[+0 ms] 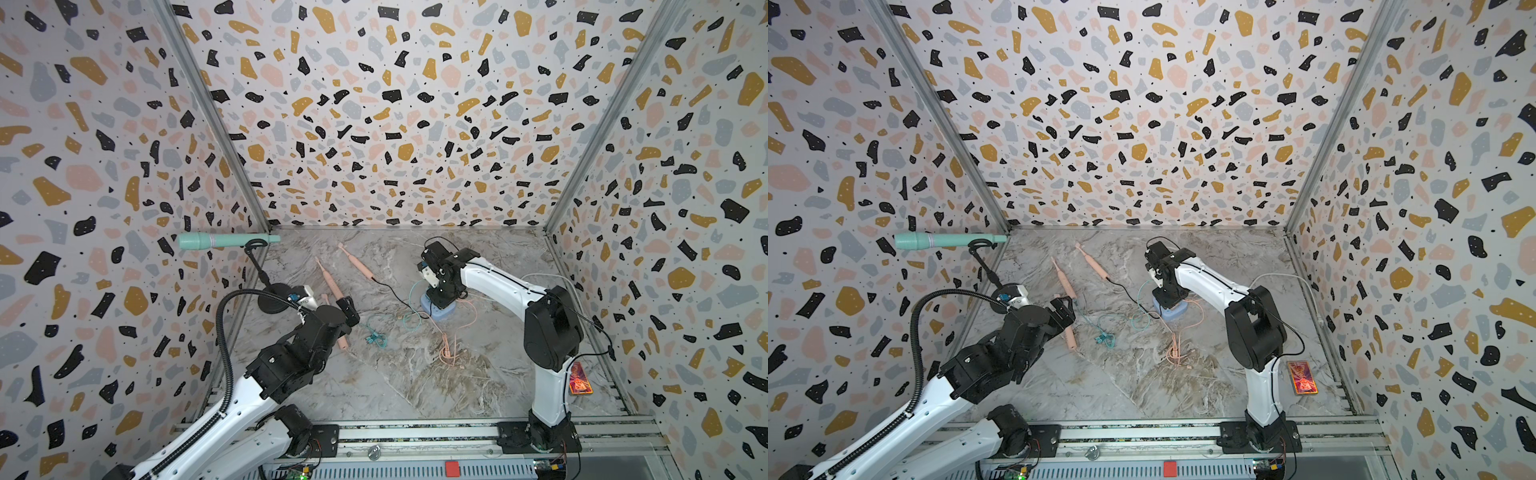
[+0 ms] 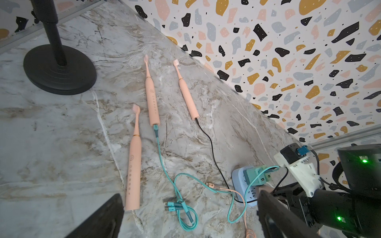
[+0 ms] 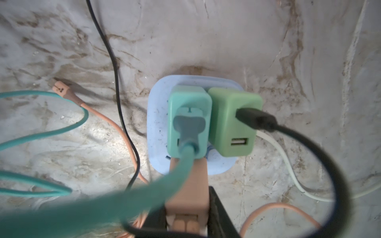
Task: Charge the electric toothbrush
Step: Insert the plug into the socket.
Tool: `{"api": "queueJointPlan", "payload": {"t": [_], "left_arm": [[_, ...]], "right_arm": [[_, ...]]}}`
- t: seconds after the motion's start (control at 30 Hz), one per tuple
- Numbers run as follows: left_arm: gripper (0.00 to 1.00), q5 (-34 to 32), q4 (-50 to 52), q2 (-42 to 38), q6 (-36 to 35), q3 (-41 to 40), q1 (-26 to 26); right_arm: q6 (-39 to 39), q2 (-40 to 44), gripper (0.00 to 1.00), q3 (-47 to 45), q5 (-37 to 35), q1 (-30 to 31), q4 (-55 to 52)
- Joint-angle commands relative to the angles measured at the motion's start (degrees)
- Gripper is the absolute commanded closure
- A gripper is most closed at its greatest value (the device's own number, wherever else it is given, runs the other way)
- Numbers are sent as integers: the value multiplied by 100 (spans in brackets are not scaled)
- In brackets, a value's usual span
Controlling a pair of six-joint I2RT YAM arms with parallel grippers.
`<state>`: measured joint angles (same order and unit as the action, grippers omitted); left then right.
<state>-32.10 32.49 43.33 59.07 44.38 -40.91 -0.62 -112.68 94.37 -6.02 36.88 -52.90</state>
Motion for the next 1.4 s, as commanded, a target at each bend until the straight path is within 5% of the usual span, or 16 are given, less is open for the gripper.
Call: {"api": "queueJointPlan", "payload": {"t": [0.0,1.37], "left_arm": [[0,-69,-85,-52,-97,-104,36],[1,81,-94,-84,-193,-105,61]], "right_arm": [[-61,-17,100,244,-80,45,-252],[-105,205,100,-41,56,-18,-255]]}}
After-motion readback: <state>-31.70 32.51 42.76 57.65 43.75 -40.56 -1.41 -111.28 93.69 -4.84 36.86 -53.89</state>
